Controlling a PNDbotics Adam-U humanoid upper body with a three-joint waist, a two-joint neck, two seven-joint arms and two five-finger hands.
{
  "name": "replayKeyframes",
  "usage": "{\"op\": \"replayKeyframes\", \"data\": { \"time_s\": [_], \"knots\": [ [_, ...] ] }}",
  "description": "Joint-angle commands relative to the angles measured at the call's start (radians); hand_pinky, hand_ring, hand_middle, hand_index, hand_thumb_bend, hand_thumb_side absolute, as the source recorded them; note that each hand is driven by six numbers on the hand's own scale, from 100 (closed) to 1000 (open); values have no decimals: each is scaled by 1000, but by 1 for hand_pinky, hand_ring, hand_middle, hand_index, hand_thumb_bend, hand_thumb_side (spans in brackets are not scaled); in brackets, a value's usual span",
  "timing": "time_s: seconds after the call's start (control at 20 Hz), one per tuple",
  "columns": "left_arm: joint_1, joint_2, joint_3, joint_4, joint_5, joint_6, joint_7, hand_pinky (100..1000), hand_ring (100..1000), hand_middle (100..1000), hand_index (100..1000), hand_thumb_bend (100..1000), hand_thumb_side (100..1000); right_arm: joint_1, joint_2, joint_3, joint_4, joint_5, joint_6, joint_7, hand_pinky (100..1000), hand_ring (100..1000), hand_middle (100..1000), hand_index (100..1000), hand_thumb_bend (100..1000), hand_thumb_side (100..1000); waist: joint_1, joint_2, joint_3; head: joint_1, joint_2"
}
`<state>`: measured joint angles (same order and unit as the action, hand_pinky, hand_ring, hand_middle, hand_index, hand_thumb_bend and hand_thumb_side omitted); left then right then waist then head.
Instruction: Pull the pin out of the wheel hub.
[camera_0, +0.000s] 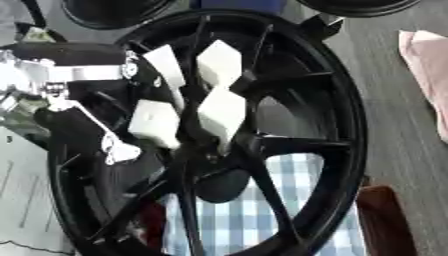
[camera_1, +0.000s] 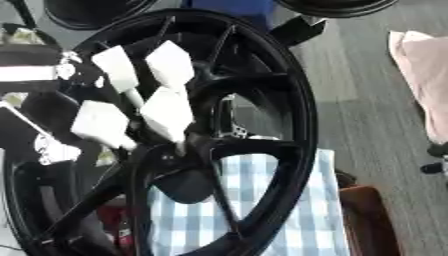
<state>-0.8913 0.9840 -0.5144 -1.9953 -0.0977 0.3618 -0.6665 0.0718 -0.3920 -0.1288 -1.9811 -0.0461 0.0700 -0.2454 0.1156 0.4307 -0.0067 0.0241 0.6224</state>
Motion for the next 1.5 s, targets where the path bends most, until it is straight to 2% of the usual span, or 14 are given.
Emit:
{"op": "replayKeyframes", "data": {
  "time_s": [0.05, 0.3, 0.45, 0.6, 1.3, 1.5],
  "knots": [
    [-6, 18, 15, -5, 15, 3, 18, 644, 527, 552, 701, 147, 151, 3, -11, -2, -19, 0, -1, 3, 802, 570, 685, 613, 100, 703, -1, -141, -1, 2, -10],
    [-1, 21, 18, -5, 9, 0, 24, 629, 502, 519, 670, 128, 132, 2, -10, -2, -19, -1, -2, 2, 802, 570, 685, 613, 100, 705, -2, -141, -1, 2, -11],
    [-1, 19, 19, -5, -3, -2, 27, 610, 461, 470, 617, 111, 117, 3, -10, -2, -19, -1, -3, 2, 802, 570, 685, 613, 100, 706, -3, -141, -2, 2, -11],
    [-1, 19, 25, -5, -17, 0, 38, 575, 381, 388, 537, 100, 105, 3, -10, -2, -19, -1, -3, 1, 803, 570, 685, 613, 100, 707, -3, -141, -1, 1, -11],
    [5, 29, 61, -5, -32, -13, 86, 573, 284, 281, 447, 100, 107, 6, -12, -5, -19, 0, -4, -3, 803, 570, 685, 613, 100, 710, -2, -145, 2, -2, -10],
    [4, 33, 70, -5, -32, -28, 73, 572, 239, 210, 413, 100, 117, 6, -13, -6, -19, 1, -4, -4, 804, 570, 686, 613, 100, 711, 0, -147, 4, -3, -11]
  ]
}}
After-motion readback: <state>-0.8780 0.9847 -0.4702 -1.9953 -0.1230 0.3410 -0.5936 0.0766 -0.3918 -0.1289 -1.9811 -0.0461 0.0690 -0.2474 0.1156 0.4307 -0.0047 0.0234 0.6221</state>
